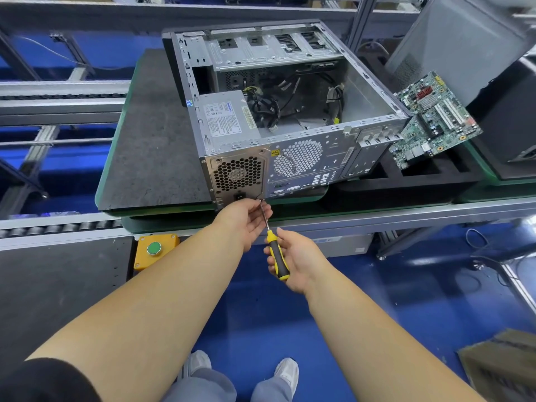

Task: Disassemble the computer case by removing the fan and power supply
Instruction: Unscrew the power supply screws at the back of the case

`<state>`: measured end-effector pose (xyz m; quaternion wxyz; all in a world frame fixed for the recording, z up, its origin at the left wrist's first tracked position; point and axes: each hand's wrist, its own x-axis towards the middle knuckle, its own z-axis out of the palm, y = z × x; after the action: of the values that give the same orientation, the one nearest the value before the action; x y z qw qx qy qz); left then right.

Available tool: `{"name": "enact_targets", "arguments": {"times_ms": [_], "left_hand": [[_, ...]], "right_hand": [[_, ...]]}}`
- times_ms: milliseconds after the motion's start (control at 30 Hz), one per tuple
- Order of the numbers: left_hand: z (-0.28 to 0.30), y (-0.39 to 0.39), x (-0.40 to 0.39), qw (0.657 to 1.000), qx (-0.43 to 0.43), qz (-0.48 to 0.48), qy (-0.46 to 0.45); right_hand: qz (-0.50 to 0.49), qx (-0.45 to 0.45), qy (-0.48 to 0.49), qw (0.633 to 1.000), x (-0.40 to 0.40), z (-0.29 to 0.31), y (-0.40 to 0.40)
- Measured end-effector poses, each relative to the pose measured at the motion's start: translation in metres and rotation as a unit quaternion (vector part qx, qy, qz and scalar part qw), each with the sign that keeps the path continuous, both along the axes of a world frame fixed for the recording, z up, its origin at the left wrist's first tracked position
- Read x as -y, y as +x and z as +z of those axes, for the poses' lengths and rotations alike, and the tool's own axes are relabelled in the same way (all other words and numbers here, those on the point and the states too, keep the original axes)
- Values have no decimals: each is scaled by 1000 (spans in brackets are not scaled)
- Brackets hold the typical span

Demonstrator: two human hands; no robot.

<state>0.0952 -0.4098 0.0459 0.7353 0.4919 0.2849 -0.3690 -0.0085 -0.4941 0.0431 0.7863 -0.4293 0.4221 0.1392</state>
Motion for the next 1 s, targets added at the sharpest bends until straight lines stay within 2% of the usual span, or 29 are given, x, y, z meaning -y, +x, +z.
{"name": "enact_targets", "arguments": {"times_ms": [633, 867, 1000], "left_hand": [[-2, -2, -2, 999, 17, -8, 26], [1, -2, -1, 999, 13, 1, 41], [2, -3, 0, 999, 11, 1, 43]], "right_hand": [[18, -8, -65, 998, 4, -1, 4], [-25, -28, 10, 999, 2, 3, 2], [-18, -32, -2, 999, 4, 5, 1]]}}
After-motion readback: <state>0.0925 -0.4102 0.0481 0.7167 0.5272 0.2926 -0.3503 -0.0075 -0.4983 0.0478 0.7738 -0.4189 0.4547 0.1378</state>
